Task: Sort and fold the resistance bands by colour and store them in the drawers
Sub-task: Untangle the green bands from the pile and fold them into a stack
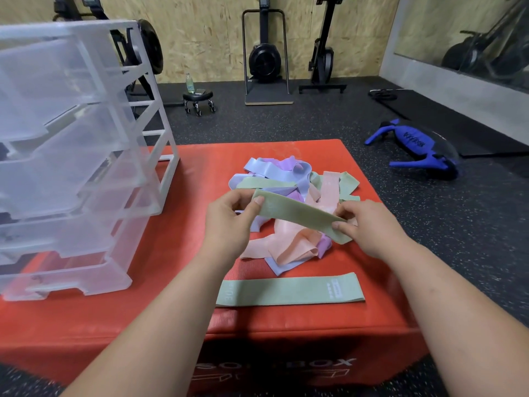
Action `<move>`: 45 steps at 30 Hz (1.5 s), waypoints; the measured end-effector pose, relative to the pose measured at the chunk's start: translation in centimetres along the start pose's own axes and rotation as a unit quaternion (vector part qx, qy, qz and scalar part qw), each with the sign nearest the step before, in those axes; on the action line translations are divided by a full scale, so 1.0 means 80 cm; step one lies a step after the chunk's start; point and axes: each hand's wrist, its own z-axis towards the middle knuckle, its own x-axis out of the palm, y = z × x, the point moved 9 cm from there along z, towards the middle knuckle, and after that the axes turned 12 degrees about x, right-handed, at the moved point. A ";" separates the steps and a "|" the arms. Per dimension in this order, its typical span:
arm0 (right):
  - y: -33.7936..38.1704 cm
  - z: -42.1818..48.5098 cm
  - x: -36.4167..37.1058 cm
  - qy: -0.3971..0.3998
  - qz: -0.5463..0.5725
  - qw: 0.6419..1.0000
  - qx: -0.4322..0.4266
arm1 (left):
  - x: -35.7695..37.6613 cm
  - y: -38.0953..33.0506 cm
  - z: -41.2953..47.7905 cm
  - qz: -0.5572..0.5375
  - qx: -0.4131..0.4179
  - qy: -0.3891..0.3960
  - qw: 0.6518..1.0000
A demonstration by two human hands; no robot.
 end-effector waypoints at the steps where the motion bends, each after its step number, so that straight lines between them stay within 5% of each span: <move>1: -0.003 0.000 -0.003 -0.004 -0.006 1.000 0.001 | -0.002 0.001 0.000 -0.008 -0.003 -0.008 1.000; 7: -0.028 0.000 -0.022 -0.030 -0.007 0.999 0.024 | -0.030 0.013 0.005 -0.046 -0.022 -0.113 0.992; 20: -0.050 -0.023 -0.029 0.070 0.239 0.967 0.048 | -0.061 0.045 -0.014 0.026 -0.146 -0.084 0.985; 28: -0.050 -0.060 -0.022 0.110 0.355 0.925 0.076 | -0.099 0.036 -0.051 0.082 -0.197 0.025 0.977; 36: -0.045 -0.093 -0.008 0.118 0.309 0.937 0.113 | -0.120 0.039 -0.090 0.185 -0.184 0.111 0.959; 45: -0.026 -0.096 0.025 0.111 0.100 0.987 0.067 | -0.103 0.038 -0.102 0.357 -0.107 0.221 0.901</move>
